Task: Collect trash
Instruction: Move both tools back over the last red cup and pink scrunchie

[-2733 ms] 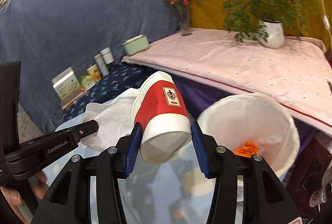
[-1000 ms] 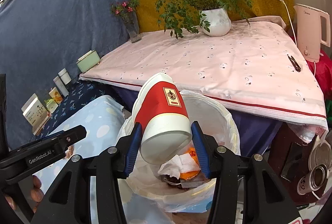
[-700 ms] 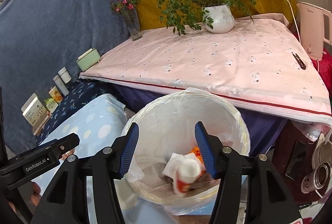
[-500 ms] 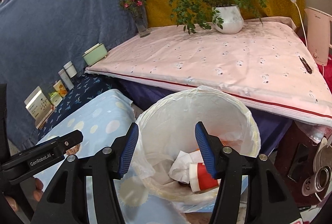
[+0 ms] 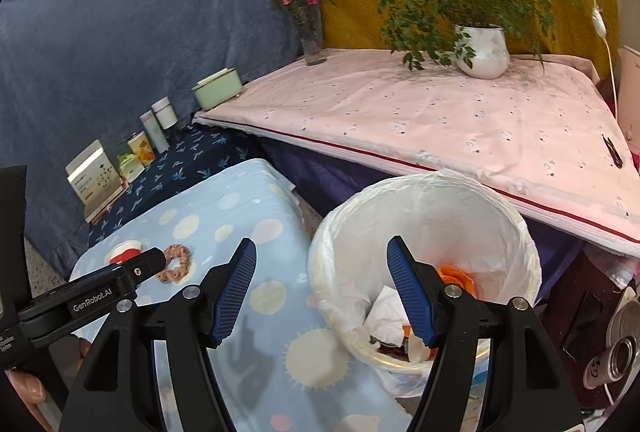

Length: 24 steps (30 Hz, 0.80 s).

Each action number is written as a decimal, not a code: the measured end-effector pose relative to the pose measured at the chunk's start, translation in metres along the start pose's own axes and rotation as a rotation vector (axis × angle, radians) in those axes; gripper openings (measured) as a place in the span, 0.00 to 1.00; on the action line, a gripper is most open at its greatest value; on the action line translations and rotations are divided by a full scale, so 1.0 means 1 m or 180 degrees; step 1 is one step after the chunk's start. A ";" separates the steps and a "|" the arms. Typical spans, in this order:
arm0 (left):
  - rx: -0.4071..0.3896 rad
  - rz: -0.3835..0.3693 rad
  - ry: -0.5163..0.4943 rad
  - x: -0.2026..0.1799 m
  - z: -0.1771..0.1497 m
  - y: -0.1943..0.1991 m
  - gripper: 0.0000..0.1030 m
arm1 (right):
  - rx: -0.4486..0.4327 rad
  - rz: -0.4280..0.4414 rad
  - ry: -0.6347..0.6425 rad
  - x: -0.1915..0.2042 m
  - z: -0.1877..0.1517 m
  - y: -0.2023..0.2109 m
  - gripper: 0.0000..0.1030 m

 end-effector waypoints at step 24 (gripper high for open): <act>0.0114 0.0419 0.0619 0.144 -0.014 -0.016 0.83 | 0.0306 0.0330 0.0409 0.104 -0.019 -0.048 0.64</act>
Point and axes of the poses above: each gripper's, at about its wrist camera, not at the fingertips, and y roughly against the way its jaws point, x to its left, z to its top, the point moved 6 cm from there along -y, roughly the way its jaws point, and after that the axes turned 15 degrees about z, right-handed, at the moved point
